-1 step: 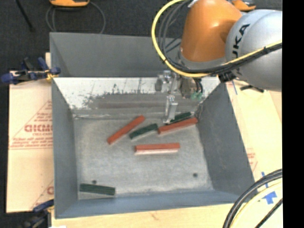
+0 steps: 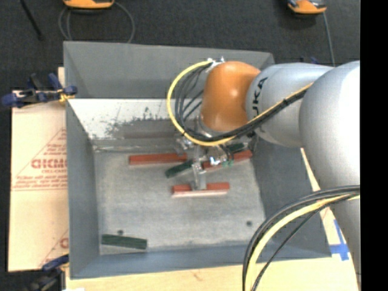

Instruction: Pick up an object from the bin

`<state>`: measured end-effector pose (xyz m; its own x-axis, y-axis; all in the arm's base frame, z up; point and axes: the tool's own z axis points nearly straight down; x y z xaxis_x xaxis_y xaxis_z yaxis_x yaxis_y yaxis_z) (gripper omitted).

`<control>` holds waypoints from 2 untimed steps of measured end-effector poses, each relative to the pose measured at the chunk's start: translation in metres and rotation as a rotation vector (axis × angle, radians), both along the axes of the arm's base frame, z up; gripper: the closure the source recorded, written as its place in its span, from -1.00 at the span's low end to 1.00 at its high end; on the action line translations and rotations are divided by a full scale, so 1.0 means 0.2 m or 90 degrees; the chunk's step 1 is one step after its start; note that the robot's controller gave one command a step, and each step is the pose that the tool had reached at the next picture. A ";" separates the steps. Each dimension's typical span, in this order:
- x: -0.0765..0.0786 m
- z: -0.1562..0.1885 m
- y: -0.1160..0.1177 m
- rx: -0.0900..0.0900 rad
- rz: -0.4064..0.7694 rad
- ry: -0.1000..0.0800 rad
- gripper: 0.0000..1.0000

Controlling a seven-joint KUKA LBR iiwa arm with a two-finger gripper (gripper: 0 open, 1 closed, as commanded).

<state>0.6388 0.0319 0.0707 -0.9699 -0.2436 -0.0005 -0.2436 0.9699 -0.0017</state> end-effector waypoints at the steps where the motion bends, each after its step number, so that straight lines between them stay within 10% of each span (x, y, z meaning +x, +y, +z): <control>1: 0.03 0.05 0.00 0.001 -0.002 -0.011 1.00; 2: -0.05 0.05 -0.21 0.006 0.273 -0.018 1.00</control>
Offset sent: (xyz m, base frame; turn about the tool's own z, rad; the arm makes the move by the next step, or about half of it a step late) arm 0.0000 0.0000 0.0000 0.0000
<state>0.6297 -0.0100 0.0807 -0.7802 -0.6248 -0.0304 -0.6250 0.7806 -0.0058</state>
